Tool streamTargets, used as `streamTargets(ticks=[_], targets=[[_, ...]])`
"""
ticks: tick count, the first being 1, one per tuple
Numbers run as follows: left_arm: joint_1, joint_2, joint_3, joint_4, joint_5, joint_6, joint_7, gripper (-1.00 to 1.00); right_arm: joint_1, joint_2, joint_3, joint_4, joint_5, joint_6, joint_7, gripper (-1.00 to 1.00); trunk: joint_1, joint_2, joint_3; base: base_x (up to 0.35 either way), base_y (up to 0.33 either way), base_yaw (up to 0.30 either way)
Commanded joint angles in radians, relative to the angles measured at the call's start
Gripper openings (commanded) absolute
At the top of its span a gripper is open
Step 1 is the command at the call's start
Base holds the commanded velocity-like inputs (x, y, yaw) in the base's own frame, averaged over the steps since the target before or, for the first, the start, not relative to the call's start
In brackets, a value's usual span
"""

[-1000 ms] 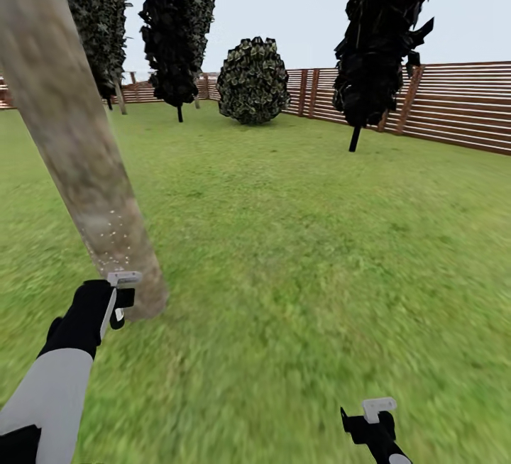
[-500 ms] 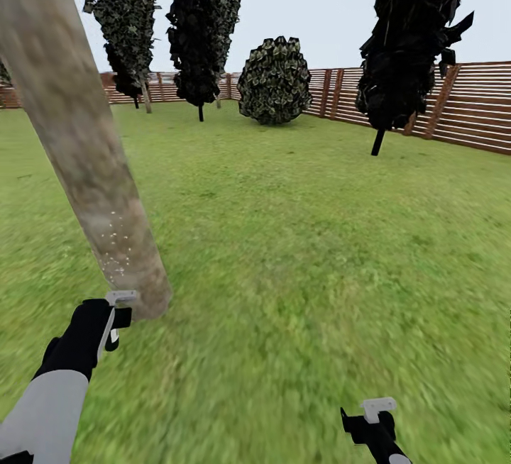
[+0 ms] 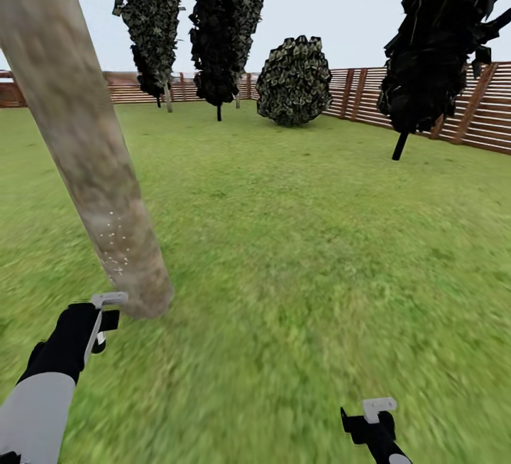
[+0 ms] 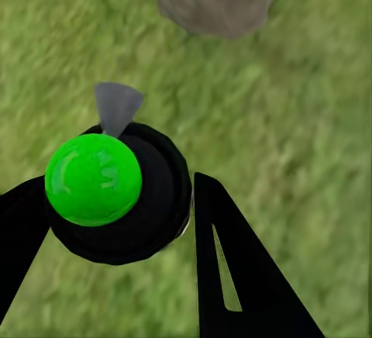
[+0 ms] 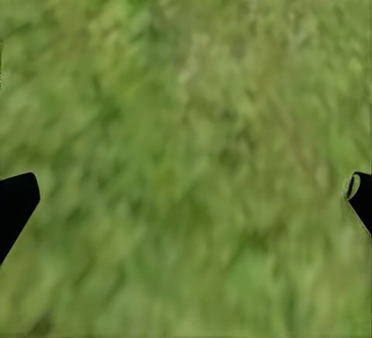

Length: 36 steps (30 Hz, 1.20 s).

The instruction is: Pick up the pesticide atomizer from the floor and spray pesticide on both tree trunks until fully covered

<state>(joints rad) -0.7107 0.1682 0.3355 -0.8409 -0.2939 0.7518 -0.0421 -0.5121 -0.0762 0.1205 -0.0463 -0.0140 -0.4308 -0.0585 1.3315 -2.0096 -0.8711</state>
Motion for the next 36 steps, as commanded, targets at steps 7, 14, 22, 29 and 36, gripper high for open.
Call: streamTargets(ticks=[7, 14, 22, 29, 36], targets=[[-0.001, -0.031, -0.001, 0.093, -0.006, -0.113, 0.002, -1.0, 0.0, 0.001, 0.008, 0.0, -0.001, -0.002, -0.006, 1.0, 0.0, 0.0, -0.001, 0.181, -0.24, 0.277], [-0.001, -0.039, 0.002, 0.105, -0.001, -0.125, 0.076, -1.0, 0.0, -0.001, 0.008, 0.0, -0.001, -0.002, -0.006, 1.0, 0.0, 0.0, -0.001, 0.186, -0.237, 0.08], [-0.001, -0.04, 0.006, 0.11, 0.007, -0.125, 0.134, -1.0, 0.0, 0.0, 0.008, 0.0, -0.001, -0.002, -0.006, 1.0, 0.0, 0.0, -0.001, 0.23, -0.198, 0.051], [-0.001, -0.043, 0.005, 0.111, 0.007, -0.123, 0.134, -1.0, 0.0, 0.0, 0.008, 0.0, -0.001, -0.002, -0.006, 1.0, 0.0, 0.0, -0.001, 0.162, -0.238, 0.272], [-0.001, -0.088, 0.004, 0.112, 0.006, -0.126, 0.134, -1.0, 0.0, 0.0, 0.008, 0.0, -0.001, -0.002, -0.006, 1.0, 0.0, 0.0, -0.001, 0.14, -0.252, 0.278]])
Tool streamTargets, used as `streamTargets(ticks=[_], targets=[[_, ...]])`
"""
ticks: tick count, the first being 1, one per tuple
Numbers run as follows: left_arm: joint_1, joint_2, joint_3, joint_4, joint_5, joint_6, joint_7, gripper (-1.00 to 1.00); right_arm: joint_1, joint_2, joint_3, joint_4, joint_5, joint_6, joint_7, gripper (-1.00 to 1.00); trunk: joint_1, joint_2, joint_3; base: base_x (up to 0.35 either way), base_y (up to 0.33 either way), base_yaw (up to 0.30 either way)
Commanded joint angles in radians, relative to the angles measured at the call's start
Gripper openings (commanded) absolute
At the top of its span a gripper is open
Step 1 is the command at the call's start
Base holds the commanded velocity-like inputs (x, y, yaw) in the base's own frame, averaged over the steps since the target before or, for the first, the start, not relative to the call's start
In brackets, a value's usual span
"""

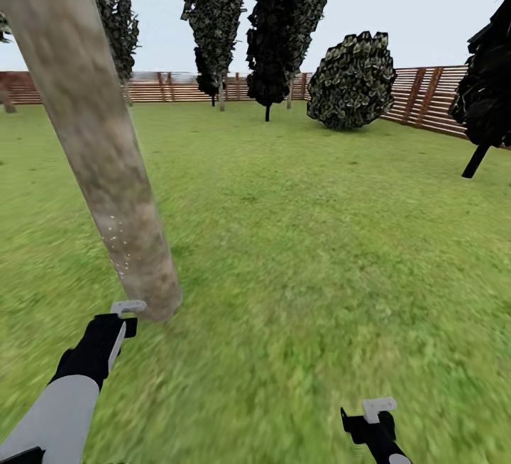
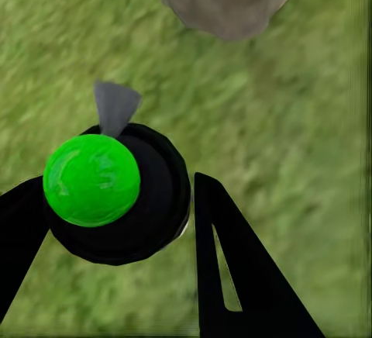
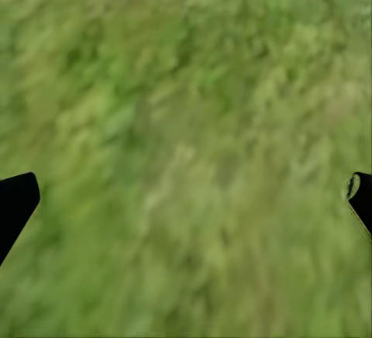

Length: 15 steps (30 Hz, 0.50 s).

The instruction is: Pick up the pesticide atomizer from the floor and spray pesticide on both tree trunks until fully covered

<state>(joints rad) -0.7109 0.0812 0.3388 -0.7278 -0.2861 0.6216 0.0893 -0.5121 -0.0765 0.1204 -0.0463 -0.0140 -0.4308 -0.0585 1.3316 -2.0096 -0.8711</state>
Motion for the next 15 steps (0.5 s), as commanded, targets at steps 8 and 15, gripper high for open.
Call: streamTargets(ticks=[8, 15], targets=[[-0.002, -0.002, 0.005, 0.038, -0.003, 0.008, 0.004, -1.0, 0.0, 0.0, 0.008, 0.0, -0.001, -0.002, -0.006, 1.0, 0.0, 0.0, -0.001, 0.174, -0.244, 0.278], [0.001, 0.025, 0.118, 0.151, -0.005, -0.057, 0.002, -1.0, 0.0, 0.0, 0.008, 0.0, -0.001, -0.002, -0.006, 1.0, 0.0, 0.0, -0.001, 0.24, -0.189, 0.237]])
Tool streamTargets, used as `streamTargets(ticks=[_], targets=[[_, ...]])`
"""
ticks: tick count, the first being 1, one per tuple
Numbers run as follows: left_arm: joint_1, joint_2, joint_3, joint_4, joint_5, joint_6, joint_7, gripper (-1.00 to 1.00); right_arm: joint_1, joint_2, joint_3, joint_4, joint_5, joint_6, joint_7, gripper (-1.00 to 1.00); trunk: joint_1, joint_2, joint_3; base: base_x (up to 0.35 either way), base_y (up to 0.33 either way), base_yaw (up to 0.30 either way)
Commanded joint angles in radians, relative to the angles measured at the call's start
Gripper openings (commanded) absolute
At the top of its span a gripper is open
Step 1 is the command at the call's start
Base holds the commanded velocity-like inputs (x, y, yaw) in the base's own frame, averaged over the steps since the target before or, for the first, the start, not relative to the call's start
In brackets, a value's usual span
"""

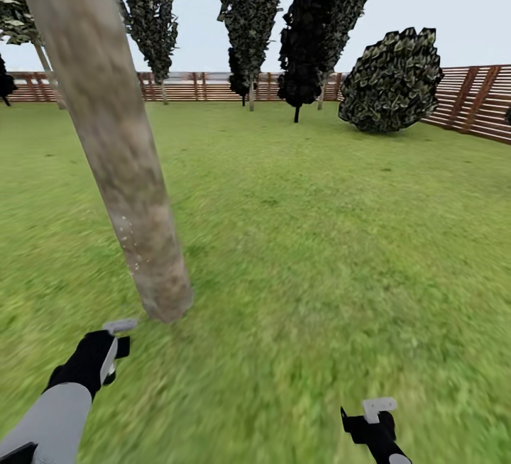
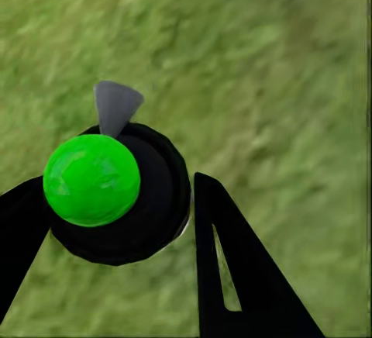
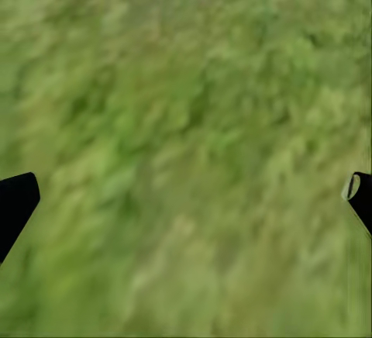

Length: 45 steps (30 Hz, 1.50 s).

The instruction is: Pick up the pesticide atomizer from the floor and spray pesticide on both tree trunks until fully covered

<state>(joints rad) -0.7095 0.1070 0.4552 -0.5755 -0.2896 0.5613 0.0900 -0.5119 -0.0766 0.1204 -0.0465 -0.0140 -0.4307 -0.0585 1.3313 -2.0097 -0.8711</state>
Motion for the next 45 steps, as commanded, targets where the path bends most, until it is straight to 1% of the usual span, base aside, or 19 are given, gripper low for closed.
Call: streamTargets(ticks=[1, 4, 10, 12, 13, 14, 17, 22, 30, 40, 45], targets=[[-0.002, -0.003, 0.004, 0.002, -0.003, -0.01, 0.002, -1.0, 0.0, 0.0, 0.008, 0.001, -0.001, -0.002, -0.006, 1.0, 0.0, 0.0, -0.001, 0.283, -0.143, 0.055], [-0.002, -0.009, 0.006, 0.006, -0.007, -0.022, 0.002, -1.0, 0.0, 0.0, 0.008, 0.001, -0.001, -0.002, -0.006, 1.0, 0.0, 0.0, -0.001, 0.285, -0.139, 0.023], [-0.002, -0.01, 0.004, 0.005, -0.008, -0.023, -0.003, -1.0, 0.0, -0.002, 0.007, 0.001, -0.001, -0.003, -0.01, 1.0, 0.0, 0.0, -0.001, 0.287, -0.137, 0.005], [-0.002, -0.01, 0.003, 0.004, -0.008, -0.022, -0.003, -1.0, 0.0, -0.002, 0.007, 0.001, -0.001, -0.003, -0.028, 1.0, 0.0, 0.0, -0.001, 0.285, -0.145, 0.071], [-0.002, -0.01, 0.002, 0.004, -0.008, -0.021, -0.005, -1.0, 0.0, -0.001, 0.008, 0.001, -0.001, -0.003, -0.058, 1.0, 0.0, 0.0, -0.001, 0.265, -0.16, 0.196], [-0.002, -0.01, 0.003, 0.004, -0.008, -0.02, -0.005, -1.0, 0.0, -0.001, 0.008, 0.001, -0.001, -0.002, -0.073, 1.0, 0.0, 0.0, -0.001, 0.252, -0.172, 0.235], [-0.002, -0.01, 0.0, 0.004, -0.007, -0.018, -0.008, -1.0, 0.0, 0.0, 0.01, 0.001, -0.001, -0.002, -0.087, 1.0, 0.0, 0.0, -0.001, 0.201, -0.205, 0.264], [-0.002, -0.01, 0.0, -0.003, -0.007, -0.017, -0.01, -1.0, 0.0, 0.001, 0.01, 0.001, 0.0, -0.002, -0.089, 1.0, 0.0, 0.0, -0.001, 0.026, -0.266, 0.257], [-0.002, -0.013, 0.002, -0.006, -0.007, -0.018, -0.009, -1.0, 0.0, 0.001, 0.01, 0.001, 0.0, -0.001, -0.089, 1.0, 0.0, 0.0, -0.001, 0.005, -0.275, 0.019], [-0.002, -0.013, 0.002, -0.007, -0.006, -0.02, -0.006, -1.0, 0.0, 0.001, 0.01, 0.001, 0.0, -0.001, -0.089, 1.0, 0.0, 0.0, -0.001, 0.081, -0.275, 0.001], [-0.002, -0.013, 0.002, -0.007, -0.007, -0.021, -0.006, -1.0, 0.0, 0.003, 0.01, 0.001, 0.001, -0.001, -0.089, 1.0, 0.0, 0.0, -0.001, 0.087, -0.275, 0.173]])
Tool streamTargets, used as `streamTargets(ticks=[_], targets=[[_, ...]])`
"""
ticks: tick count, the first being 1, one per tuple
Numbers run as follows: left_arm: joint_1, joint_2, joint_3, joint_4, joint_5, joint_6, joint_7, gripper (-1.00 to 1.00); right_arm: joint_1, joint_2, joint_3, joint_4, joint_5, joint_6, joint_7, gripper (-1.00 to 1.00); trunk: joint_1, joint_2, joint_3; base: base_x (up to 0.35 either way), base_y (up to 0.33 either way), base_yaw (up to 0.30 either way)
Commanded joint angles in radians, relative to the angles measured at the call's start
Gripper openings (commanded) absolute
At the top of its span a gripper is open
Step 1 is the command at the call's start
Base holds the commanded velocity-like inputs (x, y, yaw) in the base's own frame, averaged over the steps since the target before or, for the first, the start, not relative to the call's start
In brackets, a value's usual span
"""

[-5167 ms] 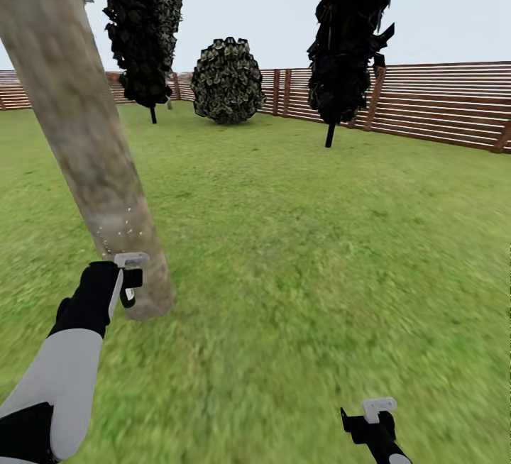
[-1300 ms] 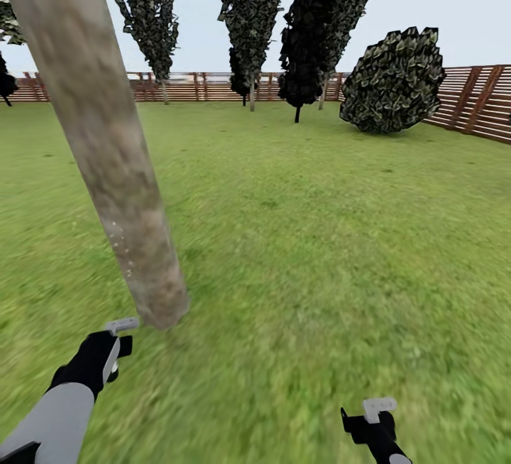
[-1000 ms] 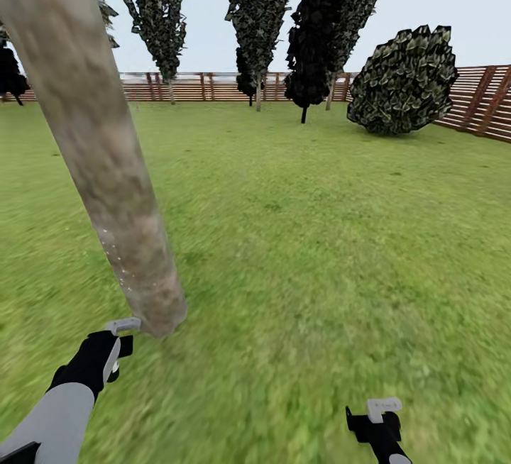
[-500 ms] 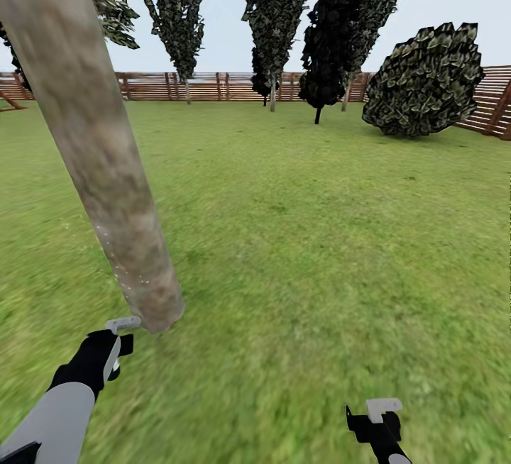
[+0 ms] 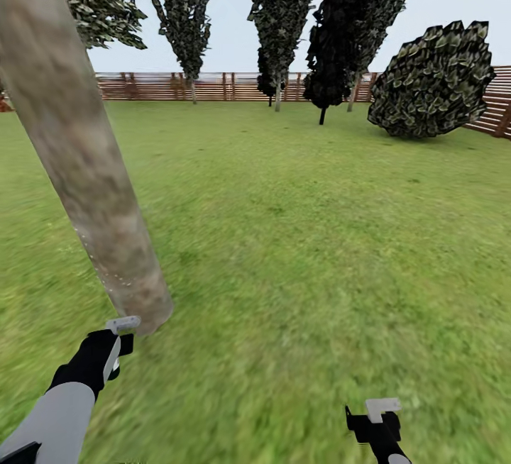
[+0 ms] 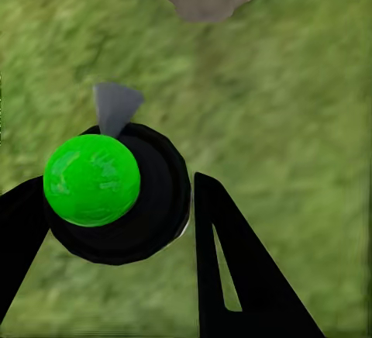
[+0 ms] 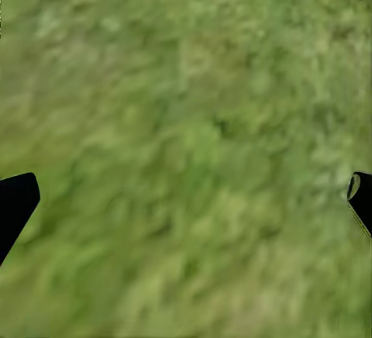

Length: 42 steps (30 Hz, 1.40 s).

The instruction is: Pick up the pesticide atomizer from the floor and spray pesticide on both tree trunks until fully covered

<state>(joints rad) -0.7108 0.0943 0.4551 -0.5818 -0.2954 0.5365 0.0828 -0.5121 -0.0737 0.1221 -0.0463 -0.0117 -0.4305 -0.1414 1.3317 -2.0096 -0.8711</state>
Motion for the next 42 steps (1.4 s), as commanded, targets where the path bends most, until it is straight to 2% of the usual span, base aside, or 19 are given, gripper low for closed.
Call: streamTargets(ticks=[1, 12, 19, 21, 24, 28, 32, 34, 38, 39, 40, 42], targets=[[-0.001, -0.001, 0.002, -0.001, -0.001, 0.004, 0.002, -1.0, 0.0, 0.0, 0.008, 0.0, -0.001, -0.001, -0.006, 1.0, 0.0, 0.0, -0.001, 0.076, -0.275, 0.263], [-0.001, -0.001, 0.002, -0.001, -0.002, 0.003, 0.003, -1.0, 0.0, 0.0, 0.008, 0.0, -0.001, -0.001, -0.005, 1.0, 0.0, 0.0, -0.001, 0.037, -0.275, 0.273], [-0.001, -0.003, 0.002, -0.001, -0.001, -0.001, 0.003, -1.0, 0.0, 0.0, 0.008, 0.0, -0.001, -0.001, -0.006, 1.0, 0.0, 0.0, -0.001, 0.14, -0.274, 0.051], [-0.001, -0.007, 0.002, -0.001, -0.001, -0.003, 0.003, -1.0, 0.0, 0.0, 0.008, 0.0, -0.002, -0.001, -0.006, 1.0, 0.0, 0.0, -0.001, 0.091, -0.273, 0.002], [-0.003, -0.045, 0.003, -0.006, -0.002, -0.001, 0.002, -1.0, 0.0, -0.001, 0.008, 0.0, -0.002, -0.001, -0.006, 1.0, 0.0, 0.0, -0.001, -0.084, -0.259, 0.108], [-0.016, -0.054, 0.001, -0.007, -0.002, 0.012, 0.0, -1.0, 0.0, -0.001, 0.008, 0.0, -0.002, -0.001, -0.006, 1.0, 0.0, 0.0, -0.001, -0.128, -0.136, 0.244], [-0.021, -0.045, -0.02, -0.012, -0.002, 0.023, 0.0, -1.0, 0.0, -0.002, 0.008, 0.0, -0.002, -0.001, -0.005, 1.0, 0.0, 0.0, -0.001, -0.012, -0.011, 0.274], [-0.039, -0.04, -0.024, -0.04, -0.002, 0.049, -0.001, -1.0, 0.0, -0.002, 0.008, 0.0, -0.002, -0.001, -0.006, 1.0, 0.0, 0.0, -0.001, -0.002, -0.002, 0.276], [-0.096, -0.041, -0.027, -0.092, -0.001, 0.171, -0.007, -1.0, 0.0, -0.002, 0.008, 0.0, -0.002, -0.001, -0.006, 1.0, 0.0, 0.0, -0.001, 0.0, 0.0, 0.245], [-0.149, -0.051, -0.059, -0.097, 0.0, 0.196, -0.007, -1.0, 0.0, -0.002, 0.008, 0.0, -0.002, -0.001, -0.006, 1.0, 0.0, 0.0, -0.001, 0.0, 0.0, 0.028], [-0.174, -0.056, -0.097, -0.097, 0.002, 0.201, -0.006, -1.0, 0.0, -0.002, 0.008, 0.0, -0.001, -0.001, -0.006, 1.0, 0.0, 0.0, -0.001, 0.0, 0.0, 0.009], [-0.204, -0.058, -0.124, -0.093, 0.005, 0.204, -0.006, -1.0, 0.0, -0.002, 0.008, 0.0, -0.001, -0.001, -0.006, 1.0, 0.0, 0.0, -0.001, 0.0, 0.0, 0.003]])
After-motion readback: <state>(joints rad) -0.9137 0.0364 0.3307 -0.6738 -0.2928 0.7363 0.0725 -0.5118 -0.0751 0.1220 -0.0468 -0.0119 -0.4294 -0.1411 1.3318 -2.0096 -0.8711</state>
